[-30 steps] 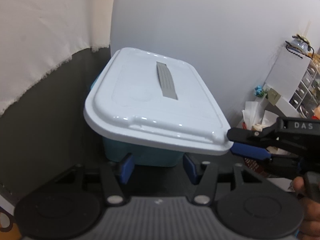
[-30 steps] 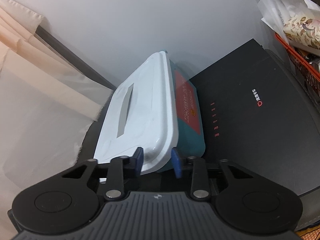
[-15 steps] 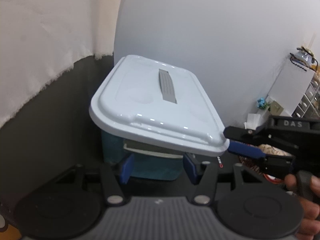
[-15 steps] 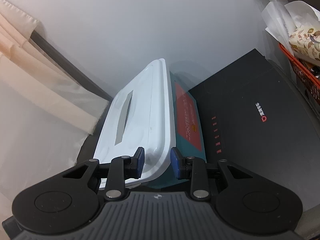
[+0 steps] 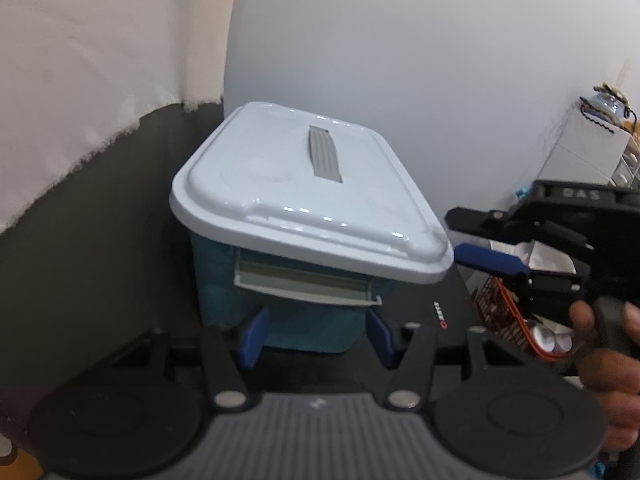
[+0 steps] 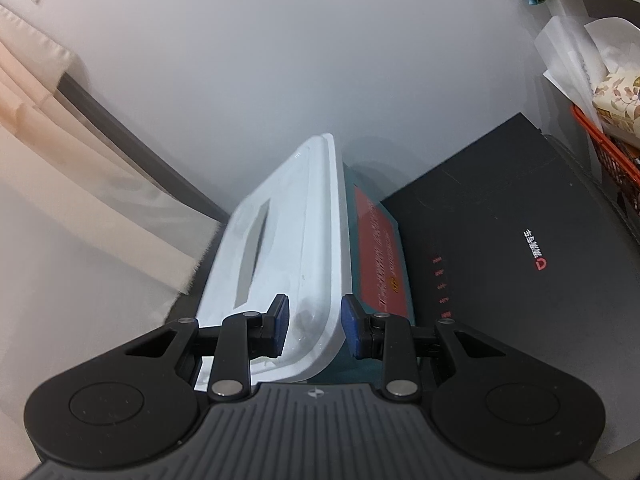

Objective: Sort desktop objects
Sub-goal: 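Press the white lid down onto the bin with the right tool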

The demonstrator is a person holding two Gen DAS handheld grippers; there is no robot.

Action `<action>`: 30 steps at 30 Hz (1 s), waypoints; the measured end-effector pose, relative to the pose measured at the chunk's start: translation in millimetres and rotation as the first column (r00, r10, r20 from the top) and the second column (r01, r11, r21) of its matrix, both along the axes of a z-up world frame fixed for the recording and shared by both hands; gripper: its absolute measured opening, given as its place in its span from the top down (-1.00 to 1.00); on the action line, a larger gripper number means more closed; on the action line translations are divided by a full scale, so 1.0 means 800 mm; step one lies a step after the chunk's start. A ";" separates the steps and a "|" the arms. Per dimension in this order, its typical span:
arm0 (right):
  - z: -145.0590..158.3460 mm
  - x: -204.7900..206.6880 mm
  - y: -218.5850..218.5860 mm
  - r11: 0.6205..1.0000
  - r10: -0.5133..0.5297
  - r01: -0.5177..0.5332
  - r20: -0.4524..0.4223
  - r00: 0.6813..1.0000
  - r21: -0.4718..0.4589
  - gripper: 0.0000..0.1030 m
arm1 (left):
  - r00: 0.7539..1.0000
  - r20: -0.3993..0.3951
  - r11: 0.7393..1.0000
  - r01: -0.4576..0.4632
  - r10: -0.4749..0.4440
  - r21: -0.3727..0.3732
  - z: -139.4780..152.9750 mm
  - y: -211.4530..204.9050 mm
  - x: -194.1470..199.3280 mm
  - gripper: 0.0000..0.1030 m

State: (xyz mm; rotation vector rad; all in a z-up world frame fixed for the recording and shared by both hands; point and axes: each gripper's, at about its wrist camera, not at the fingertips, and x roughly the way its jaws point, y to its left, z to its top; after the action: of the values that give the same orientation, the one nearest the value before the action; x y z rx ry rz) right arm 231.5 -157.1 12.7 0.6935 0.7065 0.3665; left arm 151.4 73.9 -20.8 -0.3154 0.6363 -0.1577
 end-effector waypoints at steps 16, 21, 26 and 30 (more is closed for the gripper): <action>-0.023 -0.016 0.008 0.996 0.033 -0.029 -0.044 0.998 0.086 0.33 | 1.000 0.000 1.000 0.008 -0.008 -0.002 -0.001 -0.003 -0.008 -0.11; -0.009 -0.009 0.011 0.996 0.030 -0.029 -0.016 0.999 0.080 0.33 | 1.000 -0.002 1.000 0.014 -0.014 -0.001 -0.002 -0.006 -0.010 -0.11; -0.011 -0.005 0.011 0.998 0.018 -0.016 -0.026 1.000 0.058 0.33 | 1.000 -0.009 1.000 0.022 -0.022 0.001 -0.004 -0.007 -0.011 -0.11; -0.020 -0.007 0.012 0.999 0.019 -0.016 -0.049 0.999 0.045 0.33 | 1.000 -0.010 1.000 0.028 -0.028 0.001 -0.005 -0.008 -0.012 -0.11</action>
State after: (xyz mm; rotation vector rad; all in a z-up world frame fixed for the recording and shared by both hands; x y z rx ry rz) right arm 226.0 -147.7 -3.5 0.7415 0.7538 0.3830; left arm 141.6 67.6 -24.5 -0.3067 0.6512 -0.1822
